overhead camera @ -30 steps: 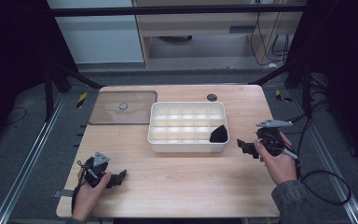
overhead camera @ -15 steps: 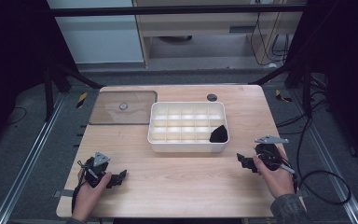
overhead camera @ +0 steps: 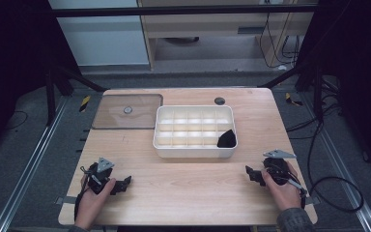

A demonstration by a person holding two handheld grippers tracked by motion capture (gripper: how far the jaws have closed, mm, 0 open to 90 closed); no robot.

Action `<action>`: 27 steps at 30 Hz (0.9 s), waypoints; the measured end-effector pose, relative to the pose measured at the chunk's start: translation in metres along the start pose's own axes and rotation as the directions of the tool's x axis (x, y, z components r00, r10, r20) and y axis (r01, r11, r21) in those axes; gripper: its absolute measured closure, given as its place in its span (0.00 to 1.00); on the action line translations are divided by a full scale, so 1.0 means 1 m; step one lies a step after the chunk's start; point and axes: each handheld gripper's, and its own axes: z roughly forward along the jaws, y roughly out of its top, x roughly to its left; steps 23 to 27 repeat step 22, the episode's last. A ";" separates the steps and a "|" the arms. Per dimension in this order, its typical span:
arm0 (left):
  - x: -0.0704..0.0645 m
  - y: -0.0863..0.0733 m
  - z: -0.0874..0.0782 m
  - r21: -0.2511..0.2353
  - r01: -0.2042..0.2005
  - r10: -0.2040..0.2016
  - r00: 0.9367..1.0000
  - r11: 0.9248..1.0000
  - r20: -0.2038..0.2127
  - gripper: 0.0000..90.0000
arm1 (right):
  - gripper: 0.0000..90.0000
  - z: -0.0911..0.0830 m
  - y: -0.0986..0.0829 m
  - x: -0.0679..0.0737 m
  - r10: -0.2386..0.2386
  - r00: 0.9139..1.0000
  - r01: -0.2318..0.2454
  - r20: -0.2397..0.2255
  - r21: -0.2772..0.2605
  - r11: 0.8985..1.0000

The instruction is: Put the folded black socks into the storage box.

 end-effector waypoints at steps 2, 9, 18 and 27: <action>0.000 0.000 0.000 0.000 0.000 0.000 1.000 1.000 0.000 0.00 | 0.12 0.003 -0.004 -0.001 0.011 1.000 -0.011 0.009 -0.008 1.000; 0.000 0.001 0.001 0.001 0.004 -0.004 1.000 1.000 -0.003 0.00 | 0.08 0.013 -0.015 0.003 0.027 0.998 -0.026 0.056 -0.025 0.999; 0.004 0.011 0.012 -0.002 0.015 -0.015 1.000 1.000 -0.012 0.00 | 0.00 0.020 -0.011 0.012 0.013 0.995 -0.014 0.094 0.006 1.000; 0.006 0.015 0.015 0.000 0.019 -0.019 1.000 1.000 -0.016 0.00 | 0.00 0.021 -0.011 0.014 0.028 0.994 -0.029 0.108 0.005 1.000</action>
